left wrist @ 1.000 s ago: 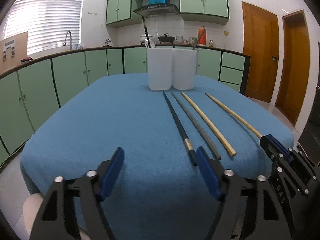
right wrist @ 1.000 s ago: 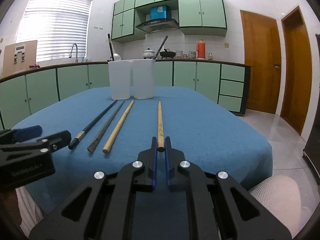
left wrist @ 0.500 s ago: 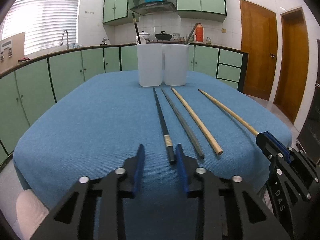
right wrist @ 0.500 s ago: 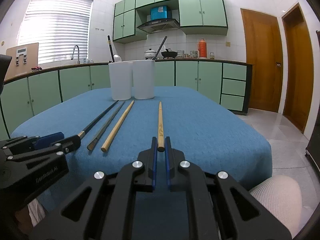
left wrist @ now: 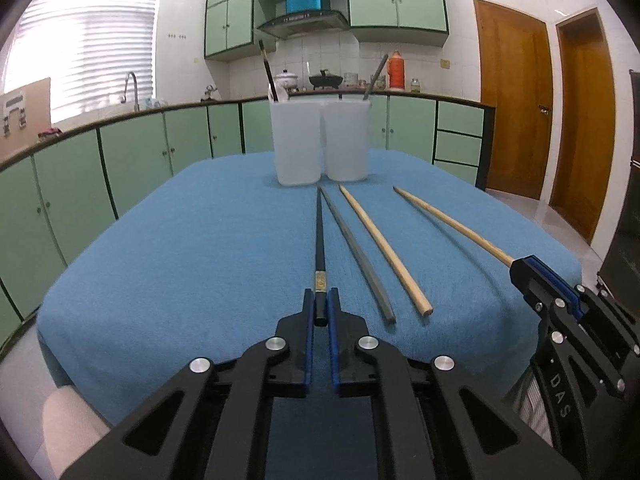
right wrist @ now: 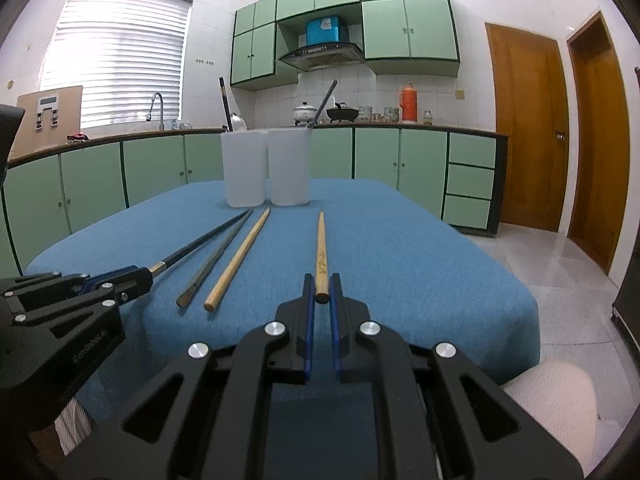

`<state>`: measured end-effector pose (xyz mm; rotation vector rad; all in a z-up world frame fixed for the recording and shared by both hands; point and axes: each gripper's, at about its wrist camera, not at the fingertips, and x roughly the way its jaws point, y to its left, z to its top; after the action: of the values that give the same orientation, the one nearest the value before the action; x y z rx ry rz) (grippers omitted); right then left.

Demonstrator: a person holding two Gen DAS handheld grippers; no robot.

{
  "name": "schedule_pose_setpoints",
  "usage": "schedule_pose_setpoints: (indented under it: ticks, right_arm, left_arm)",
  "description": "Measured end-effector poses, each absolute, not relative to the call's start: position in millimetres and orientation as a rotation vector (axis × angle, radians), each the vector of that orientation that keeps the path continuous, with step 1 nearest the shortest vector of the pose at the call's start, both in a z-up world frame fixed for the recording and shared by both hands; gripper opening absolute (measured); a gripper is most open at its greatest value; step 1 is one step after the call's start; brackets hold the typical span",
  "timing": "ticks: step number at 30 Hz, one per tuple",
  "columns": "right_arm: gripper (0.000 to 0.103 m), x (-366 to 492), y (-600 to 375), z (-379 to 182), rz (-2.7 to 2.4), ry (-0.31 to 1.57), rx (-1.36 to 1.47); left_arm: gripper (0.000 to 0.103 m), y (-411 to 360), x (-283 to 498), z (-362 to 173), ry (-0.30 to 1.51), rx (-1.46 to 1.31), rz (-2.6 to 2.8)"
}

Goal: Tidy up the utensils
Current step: 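Lift both chopsticks and carry them toward the white holder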

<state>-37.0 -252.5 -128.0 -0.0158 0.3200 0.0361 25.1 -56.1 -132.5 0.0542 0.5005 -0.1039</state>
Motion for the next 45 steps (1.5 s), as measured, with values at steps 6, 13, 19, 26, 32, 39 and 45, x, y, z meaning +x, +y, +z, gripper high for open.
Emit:
schedule_pose_setpoints:
  ticks: [6, 13, 19, 26, 32, 39, 45]
  right_arm:
    - [0.006, -43.3, -262.2, -99.5, 0.065, 0.259, -0.020]
    - [0.006, -37.2, -275.7, -46.2, 0.118, 0.186, -0.017]
    - [0.006, -13.9, -291.7, 3.1, 0.196, 0.194, 0.051]
    - [0.006, 18.3, -294.1, 53.4, 0.250, 0.227, 0.042]
    - [0.006, 47.4, -289.5, 75.4, 0.294, 0.291, 0.056]
    - [0.006, 68.3, -280.6, 97.7, 0.326, 0.315, 0.039]
    - [0.006, 80.1, -278.1, 126.5, 0.364, 0.295, 0.028]
  left_arm:
    - [0.006, -54.0, 12.0, -103.4, 0.405, 0.072, -0.097]
    - [0.006, -47.8, 9.6, -56.0, 0.297, 0.073, -0.113]
    - [0.006, -36.8, 23.4, -16.5, 0.249, 0.039, -0.140]
    - [0.006, -26.2, 46.4, 23.8, 0.228, 0.016, -0.168]
    - [0.006, -21.4, 64.7, 44.0, 0.251, -0.005, -0.209]
    - [0.006, -18.2, 79.2, 59.6, 0.229, -0.005, -0.211]
    - [0.006, -16.4, 93.8, 77.6, 0.200, -0.006, -0.216]
